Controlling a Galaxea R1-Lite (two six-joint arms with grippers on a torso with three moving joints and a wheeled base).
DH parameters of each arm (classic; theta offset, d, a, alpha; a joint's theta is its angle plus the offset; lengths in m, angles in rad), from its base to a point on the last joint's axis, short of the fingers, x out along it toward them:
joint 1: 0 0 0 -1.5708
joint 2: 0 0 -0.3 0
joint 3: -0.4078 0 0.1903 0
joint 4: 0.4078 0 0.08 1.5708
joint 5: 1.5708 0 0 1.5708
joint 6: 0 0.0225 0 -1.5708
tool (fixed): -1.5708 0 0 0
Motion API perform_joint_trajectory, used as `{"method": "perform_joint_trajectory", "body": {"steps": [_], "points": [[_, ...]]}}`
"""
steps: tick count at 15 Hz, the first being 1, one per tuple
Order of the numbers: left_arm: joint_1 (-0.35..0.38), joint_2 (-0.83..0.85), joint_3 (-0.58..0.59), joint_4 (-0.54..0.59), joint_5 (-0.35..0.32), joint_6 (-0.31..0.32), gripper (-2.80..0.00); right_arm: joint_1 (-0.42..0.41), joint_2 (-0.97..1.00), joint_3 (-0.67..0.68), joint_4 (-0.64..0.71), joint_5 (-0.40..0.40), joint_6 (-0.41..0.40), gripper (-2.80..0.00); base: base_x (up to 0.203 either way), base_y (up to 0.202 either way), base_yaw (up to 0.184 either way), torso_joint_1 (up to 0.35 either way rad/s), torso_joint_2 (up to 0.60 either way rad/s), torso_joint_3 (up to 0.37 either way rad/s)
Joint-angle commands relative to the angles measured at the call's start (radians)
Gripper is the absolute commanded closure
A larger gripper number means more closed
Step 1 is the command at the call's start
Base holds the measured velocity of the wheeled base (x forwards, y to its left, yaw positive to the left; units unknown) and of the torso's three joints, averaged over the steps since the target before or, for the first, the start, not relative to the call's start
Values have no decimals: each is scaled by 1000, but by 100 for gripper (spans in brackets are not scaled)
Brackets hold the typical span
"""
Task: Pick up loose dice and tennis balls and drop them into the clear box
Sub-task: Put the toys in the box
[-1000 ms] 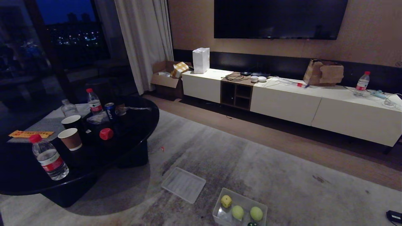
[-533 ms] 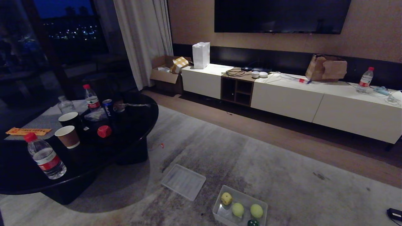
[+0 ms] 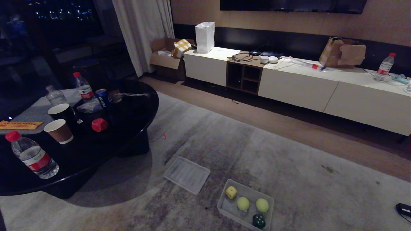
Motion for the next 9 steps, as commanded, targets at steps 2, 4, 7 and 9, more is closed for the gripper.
{"method": "perform_joint_trajectory", "body": {"steps": [2, 4, 7, 9], "points": [[0, 1, 0, 0, 1, -2, 0, 0, 1, 0, 2, 0, 0, 0, 0, 0, 0, 5, 3, -198], [0, 1, 0, 0, 1, -2, 0, 0, 1, 1, 2, 2, -3, 0, 0, 0, 0, 3, 7, -200], [0, 1, 0, 0, 1, -1, 0, 0, 1, 1, 2, 0, -3, 0, 0, 0, 0, 1, 0, -199], [0, 1, 0, 0, 1, -2, 0, 0, 1, 1, 2, 0, -3, 0, 0, 0, 0, 4, 4, -196]]}}
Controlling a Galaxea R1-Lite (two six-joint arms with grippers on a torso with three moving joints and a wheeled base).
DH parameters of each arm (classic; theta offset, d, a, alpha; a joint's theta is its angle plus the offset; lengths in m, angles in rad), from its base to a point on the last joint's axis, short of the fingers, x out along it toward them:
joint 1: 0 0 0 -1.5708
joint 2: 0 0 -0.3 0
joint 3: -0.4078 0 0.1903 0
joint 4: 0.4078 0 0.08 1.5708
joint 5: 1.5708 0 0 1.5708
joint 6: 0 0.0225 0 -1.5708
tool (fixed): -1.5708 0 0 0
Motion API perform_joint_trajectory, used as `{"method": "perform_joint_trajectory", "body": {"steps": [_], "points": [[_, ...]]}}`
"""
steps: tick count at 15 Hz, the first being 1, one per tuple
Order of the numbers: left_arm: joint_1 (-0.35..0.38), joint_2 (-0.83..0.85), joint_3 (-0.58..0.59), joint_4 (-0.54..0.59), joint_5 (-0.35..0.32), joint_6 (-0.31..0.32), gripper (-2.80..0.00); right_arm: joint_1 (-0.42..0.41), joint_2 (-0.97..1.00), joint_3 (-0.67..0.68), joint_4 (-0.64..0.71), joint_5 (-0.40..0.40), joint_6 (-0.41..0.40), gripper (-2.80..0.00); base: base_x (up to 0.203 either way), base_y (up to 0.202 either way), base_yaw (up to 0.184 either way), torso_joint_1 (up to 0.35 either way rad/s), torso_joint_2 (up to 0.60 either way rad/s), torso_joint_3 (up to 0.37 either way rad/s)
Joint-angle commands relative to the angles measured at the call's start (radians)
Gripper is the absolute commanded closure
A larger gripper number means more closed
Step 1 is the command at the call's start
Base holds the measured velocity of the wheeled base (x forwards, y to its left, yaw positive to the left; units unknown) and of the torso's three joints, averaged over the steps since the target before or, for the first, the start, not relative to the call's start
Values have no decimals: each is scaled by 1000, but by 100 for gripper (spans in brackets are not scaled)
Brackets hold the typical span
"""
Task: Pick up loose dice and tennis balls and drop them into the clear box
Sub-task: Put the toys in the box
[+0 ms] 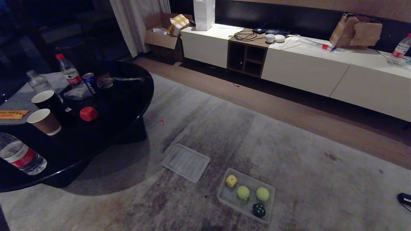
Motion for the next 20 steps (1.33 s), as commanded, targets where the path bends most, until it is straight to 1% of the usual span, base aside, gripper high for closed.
{"method": "perform_joint_trajectory", "body": {"steps": [1, 20], "points": [[0, 1, 0, -1, 1, -1, 0, 0, 1, 0, 3, 0, 0, 0, 0, 0, 0, 1, 8, -205], [0, 1, 0, 0, 1, -1, 0, 0, 1, 0, 3, 0, 2, 0, 0, 0, 0, 3, 4, -198]]}}
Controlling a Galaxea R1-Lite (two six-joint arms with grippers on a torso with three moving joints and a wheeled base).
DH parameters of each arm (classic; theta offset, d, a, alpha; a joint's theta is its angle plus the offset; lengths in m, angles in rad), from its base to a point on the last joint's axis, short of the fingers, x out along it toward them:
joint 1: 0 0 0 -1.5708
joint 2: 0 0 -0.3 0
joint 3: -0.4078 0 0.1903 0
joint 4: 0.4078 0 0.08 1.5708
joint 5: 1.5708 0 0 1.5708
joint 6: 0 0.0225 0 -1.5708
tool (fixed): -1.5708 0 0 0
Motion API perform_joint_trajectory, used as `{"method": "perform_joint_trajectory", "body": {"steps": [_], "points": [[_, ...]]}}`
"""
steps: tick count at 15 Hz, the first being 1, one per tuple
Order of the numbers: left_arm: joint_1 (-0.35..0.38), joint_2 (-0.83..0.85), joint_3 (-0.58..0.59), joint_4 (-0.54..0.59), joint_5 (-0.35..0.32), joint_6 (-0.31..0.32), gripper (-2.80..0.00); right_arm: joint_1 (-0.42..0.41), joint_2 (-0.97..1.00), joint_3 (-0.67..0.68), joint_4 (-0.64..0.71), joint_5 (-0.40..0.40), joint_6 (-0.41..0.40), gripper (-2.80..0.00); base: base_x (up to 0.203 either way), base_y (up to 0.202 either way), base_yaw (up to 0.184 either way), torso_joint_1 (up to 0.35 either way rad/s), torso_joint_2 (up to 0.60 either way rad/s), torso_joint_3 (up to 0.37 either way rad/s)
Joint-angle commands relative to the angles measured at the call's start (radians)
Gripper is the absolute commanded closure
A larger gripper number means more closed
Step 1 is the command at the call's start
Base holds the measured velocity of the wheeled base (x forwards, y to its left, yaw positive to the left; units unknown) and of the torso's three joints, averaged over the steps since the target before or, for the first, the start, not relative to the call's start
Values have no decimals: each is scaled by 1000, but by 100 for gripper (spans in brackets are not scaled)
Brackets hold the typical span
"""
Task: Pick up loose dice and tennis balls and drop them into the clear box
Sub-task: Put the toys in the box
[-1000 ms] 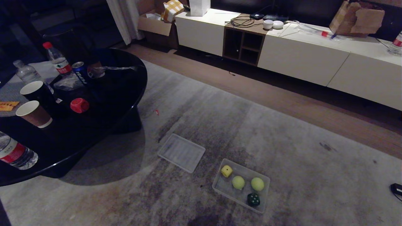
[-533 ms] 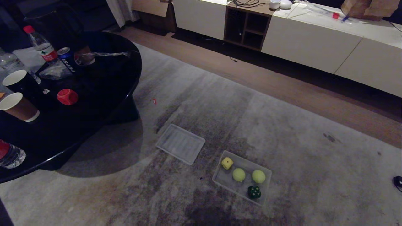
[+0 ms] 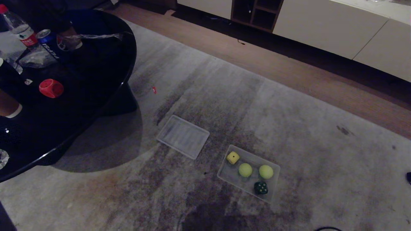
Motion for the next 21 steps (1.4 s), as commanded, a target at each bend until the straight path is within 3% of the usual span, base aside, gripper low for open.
{"method": "perform_joint_trajectory", "body": {"steps": [1, 21], "points": [[0, 1, 0, 0, 1, -1, 0, 0, 1, 0, 3, 0, 0, 0, 0, 0, 0, -2, 10, -200], [0, 1, 0, 0, 1, -1, 0, 0, 1, 0, 3, 0, 0, 0, 0, 0, 0, 1, 3, -196]]}}
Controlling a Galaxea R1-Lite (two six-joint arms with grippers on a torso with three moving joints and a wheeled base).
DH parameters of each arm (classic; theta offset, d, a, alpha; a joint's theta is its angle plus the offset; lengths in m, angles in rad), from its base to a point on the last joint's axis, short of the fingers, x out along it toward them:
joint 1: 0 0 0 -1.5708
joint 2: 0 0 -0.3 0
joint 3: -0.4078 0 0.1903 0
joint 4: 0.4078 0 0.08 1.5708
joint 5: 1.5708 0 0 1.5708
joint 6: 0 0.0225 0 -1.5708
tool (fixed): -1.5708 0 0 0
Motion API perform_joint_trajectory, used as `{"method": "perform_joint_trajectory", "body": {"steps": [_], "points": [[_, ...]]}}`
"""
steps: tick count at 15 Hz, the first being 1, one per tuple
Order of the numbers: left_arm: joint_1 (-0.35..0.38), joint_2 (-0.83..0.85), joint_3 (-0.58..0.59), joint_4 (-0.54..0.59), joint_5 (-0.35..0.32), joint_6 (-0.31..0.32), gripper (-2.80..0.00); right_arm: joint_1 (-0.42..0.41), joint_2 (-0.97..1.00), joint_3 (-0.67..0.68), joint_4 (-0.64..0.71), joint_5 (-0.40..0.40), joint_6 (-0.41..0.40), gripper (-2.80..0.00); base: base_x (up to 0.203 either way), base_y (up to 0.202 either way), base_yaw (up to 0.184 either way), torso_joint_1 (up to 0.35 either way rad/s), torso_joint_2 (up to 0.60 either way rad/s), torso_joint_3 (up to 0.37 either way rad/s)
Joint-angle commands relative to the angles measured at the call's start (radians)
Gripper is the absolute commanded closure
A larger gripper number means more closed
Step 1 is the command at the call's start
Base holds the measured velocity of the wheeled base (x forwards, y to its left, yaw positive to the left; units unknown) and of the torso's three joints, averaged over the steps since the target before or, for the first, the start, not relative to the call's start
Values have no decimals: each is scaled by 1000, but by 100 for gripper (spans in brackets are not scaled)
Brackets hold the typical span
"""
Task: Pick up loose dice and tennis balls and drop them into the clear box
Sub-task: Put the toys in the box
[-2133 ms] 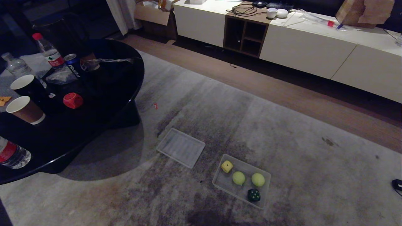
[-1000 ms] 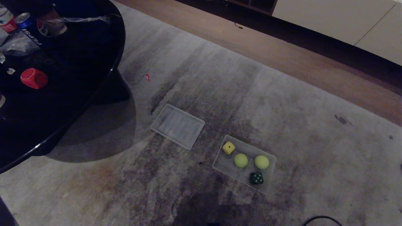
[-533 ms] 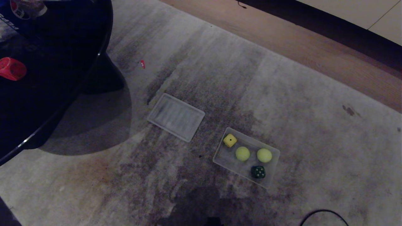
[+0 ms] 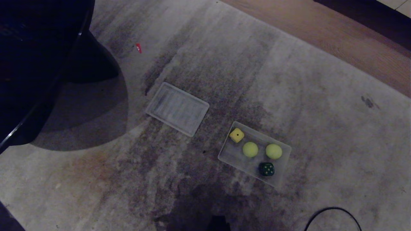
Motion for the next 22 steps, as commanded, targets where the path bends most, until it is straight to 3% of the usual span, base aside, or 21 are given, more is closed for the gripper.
{"method": "perform_joint_trajectory", "body": {"steps": [1, 15, 22], "points": [[0, 1, 0, 0, 0, -1, 0, 0, 1, 0, 2, 0, 0, 0, 0, 0, 0, 2, 3, -190], [0, 1, 0, 0, -1, -1, 0, 0, 1, 0, 2, 0, -2, 0, 0, 0, 0, 3, 1, -196], [0, 1, 0, 0, -1, 2, 0, 0, 25, -26, -1, 10, -6, 0, 0, 0, 0, 0, 1, -32]]}}
